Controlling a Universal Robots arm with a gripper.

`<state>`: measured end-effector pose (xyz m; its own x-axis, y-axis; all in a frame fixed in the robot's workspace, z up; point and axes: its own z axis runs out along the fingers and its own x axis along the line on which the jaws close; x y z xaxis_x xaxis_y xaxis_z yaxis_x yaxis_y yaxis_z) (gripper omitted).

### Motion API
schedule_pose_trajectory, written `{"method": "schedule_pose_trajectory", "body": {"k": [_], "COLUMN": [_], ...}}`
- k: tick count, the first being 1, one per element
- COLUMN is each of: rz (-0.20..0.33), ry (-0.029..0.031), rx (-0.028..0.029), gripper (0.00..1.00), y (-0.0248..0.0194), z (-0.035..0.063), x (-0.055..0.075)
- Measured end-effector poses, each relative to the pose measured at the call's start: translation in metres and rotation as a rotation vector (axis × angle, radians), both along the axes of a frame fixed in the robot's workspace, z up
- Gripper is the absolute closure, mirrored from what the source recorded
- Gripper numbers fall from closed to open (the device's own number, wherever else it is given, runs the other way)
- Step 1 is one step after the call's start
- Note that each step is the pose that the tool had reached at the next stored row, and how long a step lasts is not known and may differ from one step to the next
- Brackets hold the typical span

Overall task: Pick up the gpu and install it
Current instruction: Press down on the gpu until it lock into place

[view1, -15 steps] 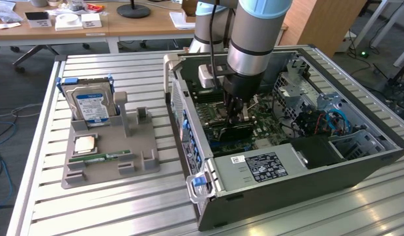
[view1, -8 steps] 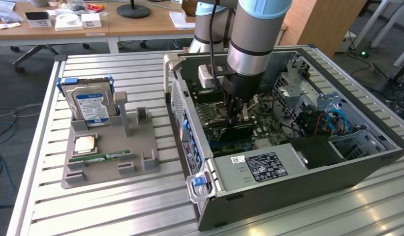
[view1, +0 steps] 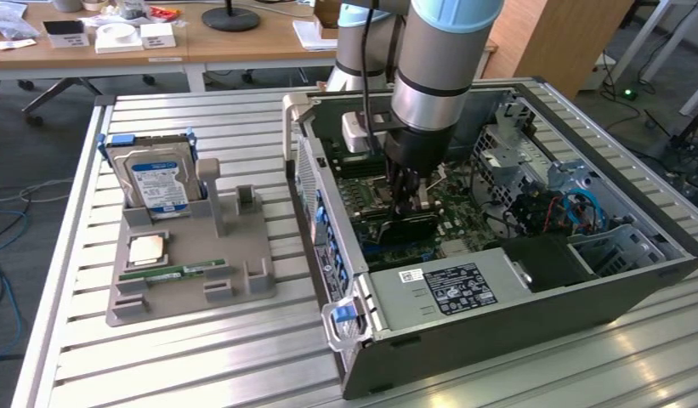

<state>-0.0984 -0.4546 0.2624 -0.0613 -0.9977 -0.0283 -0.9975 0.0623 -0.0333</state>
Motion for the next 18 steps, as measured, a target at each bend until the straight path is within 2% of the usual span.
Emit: {"method": "schedule_pose_trajectory", "body": {"k": [18], "rz": [0.000], "ry": [0.0005], "rx": [0.0006], "gripper": [0.89], "y": [0.0004], "z": [-0.0003], "x": [0.0006]}}
